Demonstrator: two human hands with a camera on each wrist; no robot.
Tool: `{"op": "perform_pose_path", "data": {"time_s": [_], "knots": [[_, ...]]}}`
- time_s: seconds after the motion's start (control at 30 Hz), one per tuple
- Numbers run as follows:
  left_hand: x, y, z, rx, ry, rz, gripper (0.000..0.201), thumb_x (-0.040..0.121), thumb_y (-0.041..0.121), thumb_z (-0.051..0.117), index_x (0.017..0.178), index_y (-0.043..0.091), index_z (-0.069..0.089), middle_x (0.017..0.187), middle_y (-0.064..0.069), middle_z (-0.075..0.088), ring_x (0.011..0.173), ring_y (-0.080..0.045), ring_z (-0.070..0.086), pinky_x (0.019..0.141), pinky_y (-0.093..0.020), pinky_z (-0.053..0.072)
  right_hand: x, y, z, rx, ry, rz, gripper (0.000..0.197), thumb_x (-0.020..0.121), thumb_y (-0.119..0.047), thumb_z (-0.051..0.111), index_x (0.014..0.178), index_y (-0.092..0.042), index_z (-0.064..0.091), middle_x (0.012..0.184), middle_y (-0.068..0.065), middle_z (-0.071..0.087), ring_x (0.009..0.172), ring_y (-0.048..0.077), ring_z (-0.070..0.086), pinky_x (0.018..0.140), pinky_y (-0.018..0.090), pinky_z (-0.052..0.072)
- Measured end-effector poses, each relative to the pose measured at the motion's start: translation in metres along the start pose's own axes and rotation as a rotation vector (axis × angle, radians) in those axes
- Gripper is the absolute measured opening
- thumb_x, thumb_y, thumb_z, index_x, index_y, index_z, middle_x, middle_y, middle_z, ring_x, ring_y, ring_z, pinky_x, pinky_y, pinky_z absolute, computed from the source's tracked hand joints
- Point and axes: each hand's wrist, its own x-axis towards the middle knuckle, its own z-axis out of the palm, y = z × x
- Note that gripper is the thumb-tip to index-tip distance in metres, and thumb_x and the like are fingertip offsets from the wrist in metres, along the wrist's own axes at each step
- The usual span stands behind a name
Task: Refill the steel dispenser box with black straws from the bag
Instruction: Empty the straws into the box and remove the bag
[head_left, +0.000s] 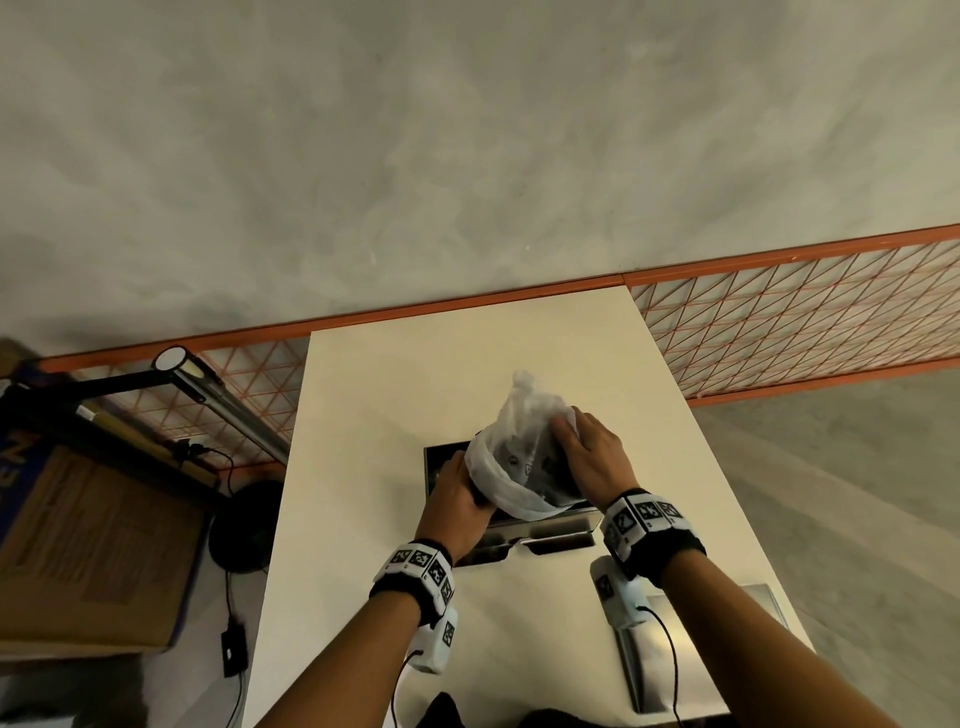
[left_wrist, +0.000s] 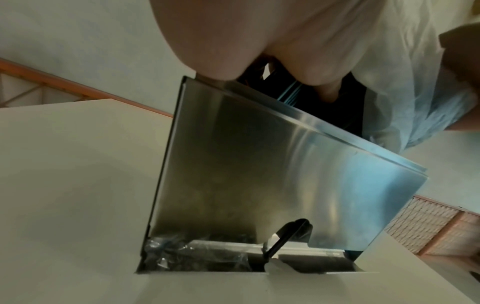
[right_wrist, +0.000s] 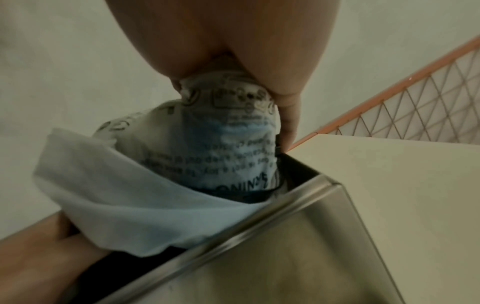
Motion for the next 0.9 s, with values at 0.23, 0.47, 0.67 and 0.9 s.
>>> {"op": "perform_pose_path", "data": {"time_s": [0.23,0.47,0.67,0.9], "knots": [[0.0,0.044,-0.007,-0.383,0.09,0.018,0.027,0.083,0.051,0.08,0.08,0.03,0.063,0.08,-0.013,0.06,0.076,-0.029,0.053,0.075,-0.048,0.052,-0.006,-0.031,0.015,0.016,-0.022,-0.187,0.034,0.107,-0.04,0.032,0.121,-0.026,0.059,0.109,-0.003,0.063,0.095,0.014,0.055,0.082,0.026,0.039],[0.004,0.042,-0.006,-0.588,-0.09,-0.1,0.027,0.103,0.03,0.066,0.118,0.008,0.064,0.11,-0.024,0.068,0.105,-0.04,0.066,0.099,-0.056,0.055,-0.001,-0.021,0.021,0.006,-0.039,-0.11,0.037,0.106,-0.044,0.029,0.119,-0.024,0.058,0.111,0.004,0.065,0.098,0.023,0.058,0.08,0.028,0.038],[0.003,0.011,0.003,-0.173,-0.274,-0.11,0.081,0.082,0.057,0.08,0.148,0.027,0.043,0.131,0.007,0.064,0.126,-0.014,0.059,0.111,-0.031,0.047,-0.006,-0.038,0.0,0.252,0.045,-0.063,0.039,0.105,-0.043,0.037,0.099,-0.015,0.063,0.093,0.005,0.069,0.087,0.02,0.061,0.08,0.033,0.047],[-0.001,0.005,-0.003,-0.023,-0.031,-0.05,0.062,0.086,0.04,0.082,0.138,0.032,0.05,0.132,0.014,0.061,0.122,-0.004,0.058,0.102,-0.029,0.05,0.001,-0.029,-0.015,0.311,0.128,0.01,0.039,0.105,-0.047,0.034,0.121,-0.022,0.06,0.109,0.007,0.067,0.103,0.028,0.061,0.085,0.033,0.045]]}}
